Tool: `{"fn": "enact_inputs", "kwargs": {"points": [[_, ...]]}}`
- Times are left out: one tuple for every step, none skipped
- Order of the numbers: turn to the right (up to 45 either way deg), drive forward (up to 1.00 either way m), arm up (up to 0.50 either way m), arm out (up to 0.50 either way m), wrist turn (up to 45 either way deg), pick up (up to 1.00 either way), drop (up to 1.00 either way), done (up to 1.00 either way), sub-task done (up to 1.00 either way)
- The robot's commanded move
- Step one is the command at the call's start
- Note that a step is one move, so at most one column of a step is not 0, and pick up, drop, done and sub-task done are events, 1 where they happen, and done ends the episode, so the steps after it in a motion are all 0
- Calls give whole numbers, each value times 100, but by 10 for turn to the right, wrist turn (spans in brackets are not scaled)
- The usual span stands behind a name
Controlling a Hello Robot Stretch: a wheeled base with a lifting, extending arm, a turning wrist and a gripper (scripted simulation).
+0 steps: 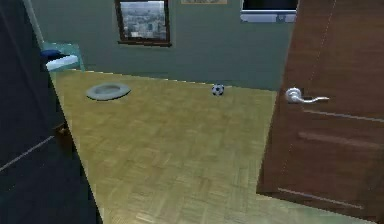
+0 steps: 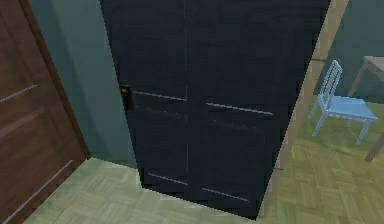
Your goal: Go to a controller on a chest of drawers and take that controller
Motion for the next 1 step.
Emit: {"fn": "enact_inputs", "kwargs": {"points": [[-30, 0, 0, 0, 0, 0, 0, 0, 0]]}}
